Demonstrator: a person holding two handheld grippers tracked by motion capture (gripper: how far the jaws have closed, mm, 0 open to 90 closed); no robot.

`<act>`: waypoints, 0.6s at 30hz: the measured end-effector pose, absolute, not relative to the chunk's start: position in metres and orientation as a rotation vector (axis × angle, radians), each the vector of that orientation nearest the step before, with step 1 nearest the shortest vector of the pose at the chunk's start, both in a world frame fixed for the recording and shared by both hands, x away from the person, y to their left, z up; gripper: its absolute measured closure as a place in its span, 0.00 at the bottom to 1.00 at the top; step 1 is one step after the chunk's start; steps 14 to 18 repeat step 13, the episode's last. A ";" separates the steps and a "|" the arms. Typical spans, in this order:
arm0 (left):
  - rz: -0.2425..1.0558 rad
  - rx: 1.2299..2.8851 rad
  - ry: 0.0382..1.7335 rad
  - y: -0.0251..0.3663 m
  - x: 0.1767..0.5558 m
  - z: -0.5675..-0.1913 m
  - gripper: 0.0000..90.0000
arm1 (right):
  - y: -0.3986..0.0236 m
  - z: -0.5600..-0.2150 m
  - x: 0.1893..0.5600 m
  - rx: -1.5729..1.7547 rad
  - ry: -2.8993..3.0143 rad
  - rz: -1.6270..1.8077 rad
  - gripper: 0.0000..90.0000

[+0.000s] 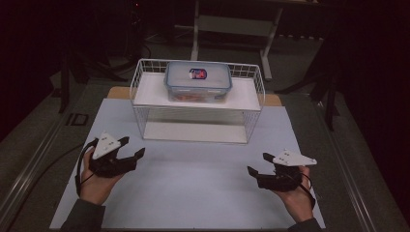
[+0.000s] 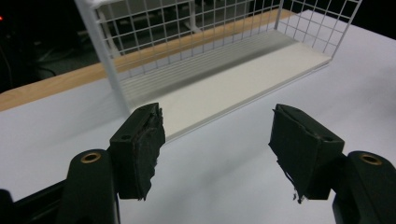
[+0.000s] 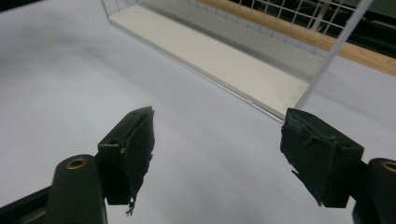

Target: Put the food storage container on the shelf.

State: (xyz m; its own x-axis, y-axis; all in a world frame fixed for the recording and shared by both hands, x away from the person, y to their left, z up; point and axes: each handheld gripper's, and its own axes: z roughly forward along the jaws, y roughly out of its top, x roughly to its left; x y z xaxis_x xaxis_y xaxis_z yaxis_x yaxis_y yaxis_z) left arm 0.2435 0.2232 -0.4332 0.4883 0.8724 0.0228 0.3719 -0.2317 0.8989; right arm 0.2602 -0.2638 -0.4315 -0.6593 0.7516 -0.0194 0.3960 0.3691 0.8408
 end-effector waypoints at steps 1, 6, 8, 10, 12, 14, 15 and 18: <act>0.688 1.798 1.039 0.227 0.239 -0.437 0.36 | -0.266 -0.432 0.258 1.006 2.224 1.221 0.28; 0.688 1.737 1.054 0.245 0.220 -0.455 0.35 | -0.280 -0.440 0.250 1.049 2.179 1.282 0.24; 0.690 1.723 1.067 0.250 0.218 -0.457 0.35 | -0.284 -0.442 0.248 1.064 2.158 1.298 0.24; 0.690 1.705 1.074 0.252 0.218 -0.458 0.35 | -0.288 -0.443 0.247 1.066 2.148 1.311 0.23; 0.697 1.711 1.075 0.251 0.219 -0.460 0.35 | -0.288 -0.445 0.247 1.067 2.145 1.301 0.23; 0.693 1.713 1.079 0.250 0.220 -0.462 0.35 | -0.288 -0.447 0.247 1.068 2.149 1.298 0.22; 0.693 1.713 1.079 0.250 0.220 -0.462 0.35 | -0.288 -0.447 0.247 1.068 2.149 1.298 0.22; 0.693 1.713 1.079 0.250 0.220 -0.462 0.35 | -0.288 -0.447 0.247 1.068 2.149 1.298 0.22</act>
